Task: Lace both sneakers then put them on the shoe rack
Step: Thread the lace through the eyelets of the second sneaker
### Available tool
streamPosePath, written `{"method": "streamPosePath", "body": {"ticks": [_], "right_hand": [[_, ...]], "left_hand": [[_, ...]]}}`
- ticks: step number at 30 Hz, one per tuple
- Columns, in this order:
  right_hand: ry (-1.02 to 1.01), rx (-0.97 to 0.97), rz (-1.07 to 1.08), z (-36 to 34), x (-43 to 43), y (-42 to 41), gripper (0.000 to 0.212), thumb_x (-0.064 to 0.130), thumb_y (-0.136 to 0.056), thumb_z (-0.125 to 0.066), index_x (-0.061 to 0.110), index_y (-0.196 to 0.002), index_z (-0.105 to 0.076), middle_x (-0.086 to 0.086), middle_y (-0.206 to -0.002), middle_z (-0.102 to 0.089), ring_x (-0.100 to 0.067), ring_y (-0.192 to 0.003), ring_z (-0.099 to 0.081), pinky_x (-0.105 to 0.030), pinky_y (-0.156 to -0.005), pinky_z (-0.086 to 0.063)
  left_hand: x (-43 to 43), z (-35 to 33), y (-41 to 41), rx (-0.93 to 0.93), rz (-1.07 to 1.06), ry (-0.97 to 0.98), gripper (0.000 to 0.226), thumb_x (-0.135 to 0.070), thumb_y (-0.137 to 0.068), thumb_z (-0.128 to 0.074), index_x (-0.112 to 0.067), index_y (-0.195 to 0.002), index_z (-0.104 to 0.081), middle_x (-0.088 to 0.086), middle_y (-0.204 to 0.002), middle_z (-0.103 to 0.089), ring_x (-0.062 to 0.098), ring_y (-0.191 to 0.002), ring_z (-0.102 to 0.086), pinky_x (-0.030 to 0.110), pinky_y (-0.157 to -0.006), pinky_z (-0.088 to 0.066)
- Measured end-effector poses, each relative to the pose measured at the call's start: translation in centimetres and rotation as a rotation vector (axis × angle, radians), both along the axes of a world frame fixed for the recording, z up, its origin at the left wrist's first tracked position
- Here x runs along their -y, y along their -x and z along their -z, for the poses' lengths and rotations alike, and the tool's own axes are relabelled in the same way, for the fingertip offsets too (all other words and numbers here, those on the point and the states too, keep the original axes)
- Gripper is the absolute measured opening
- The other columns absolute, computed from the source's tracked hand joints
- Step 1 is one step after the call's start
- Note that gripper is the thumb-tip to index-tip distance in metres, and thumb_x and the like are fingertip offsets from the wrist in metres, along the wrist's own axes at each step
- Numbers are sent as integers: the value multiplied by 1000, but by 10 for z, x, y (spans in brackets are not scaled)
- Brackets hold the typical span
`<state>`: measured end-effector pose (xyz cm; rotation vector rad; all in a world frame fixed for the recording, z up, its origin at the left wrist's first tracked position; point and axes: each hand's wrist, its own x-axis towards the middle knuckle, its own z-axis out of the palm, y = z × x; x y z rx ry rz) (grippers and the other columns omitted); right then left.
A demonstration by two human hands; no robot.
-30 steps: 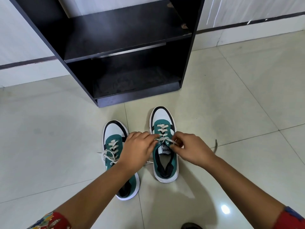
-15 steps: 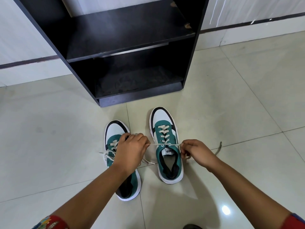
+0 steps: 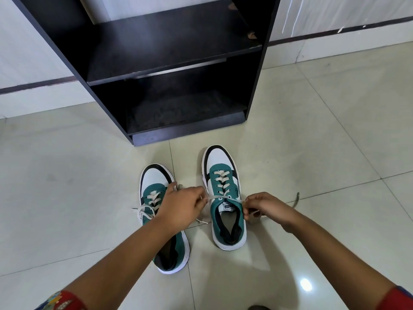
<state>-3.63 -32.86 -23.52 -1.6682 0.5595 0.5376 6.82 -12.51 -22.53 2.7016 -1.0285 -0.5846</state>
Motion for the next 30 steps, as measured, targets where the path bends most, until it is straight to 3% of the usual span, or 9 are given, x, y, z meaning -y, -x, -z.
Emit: {"method": "streamPosePath", "body": {"ticks": [3,6,8,11,16,23,26,28,30], "right_hand": [[50,6,-116,-6,1,-6,31,38,-88,-57,15,-67,-58,1,-65,-63,-8,-60,-53,-17,-62,-41],[368,84,-291,-7,-2,-14,39,49,-87,-52,16,-67,-54,4,-64,-53,-11,-63,-48,-30,-65,-37],[410,139,-332,-9,-3,-18,36,42,-91,-50,16,-67,-52,6,-60,-53,-11,-62,-49,-31,-66,-39],[233,174,-280,-5,-1,-17,33,27,-94,-50,18,-62,-51,7,-58,-58,-6,-56,-52,-24,-66,-42],[-137,151,-51,11,0,-8,33,13,-95,-48,10,-62,-50,3,-52,-56,-4,-49,-51,-14,-56,-43],[-183,106,29,7,-5,-4,33,16,-95,-47,11,-63,-51,4,-52,-55,-7,-48,-49,-21,-56,-44],[-144,189,93,5,-11,-3,30,19,-95,-48,5,-69,-52,1,-61,-52,-11,-58,-49,-22,-63,-47],[-84,294,173,4,-14,-3,31,19,-95,-47,-6,-80,-57,2,-73,-53,-7,-70,-50,-21,-74,-41],[-117,351,296,-1,-20,-6,31,21,-96,-44,-1,-91,-66,8,-80,-62,0,-78,-57,-14,-76,-40]], "left_hand": [[5,-5,1,-55,53,-17,30,-42,-98,-27,-22,-101,-49,-8,-54,-48,20,-82,-62,38,-113,-16],[6,-4,-1,-105,66,42,24,-36,-98,-30,-23,-90,-48,-8,-67,-51,21,-81,-59,39,-111,-21],[4,-3,-2,-181,20,157,23,-30,-98,-36,-19,-90,-55,-13,-65,-51,11,-67,-54,37,-101,-32],[-2,0,-4,-215,-34,252,21,-25,-95,-45,-17,-89,-63,-17,-59,-47,0,-56,-44,33,-85,-37],[-3,7,-5,-101,0,166,24,-29,-96,-41,-24,-88,-63,-14,-77,-51,9,-73,-48,30,-95,-31],[-3,8,-5,-117,-16,192,23,-24,-95,-43,-20,-85,-63,-14,-72,-51,8,-68,-47,27,-85,-35],[-4,1,-5,-291,-156,344,25,-21,-96,-44,-16,-77,-60,-14,-69,-49,-1,-59,-44,21,-63,-34],[-2,-5,-4,-496,-333,547,29,-22,-97,-42,-16,-71,-54,-9,-73,-49,-2,-60,-44,17,-61,-37],[4,-12,-1,-728,-530,712,28,-24,-97,-40,-15,-76,-56,-5,-74,-49,6,-56,-45,10,-57,-40]]}}
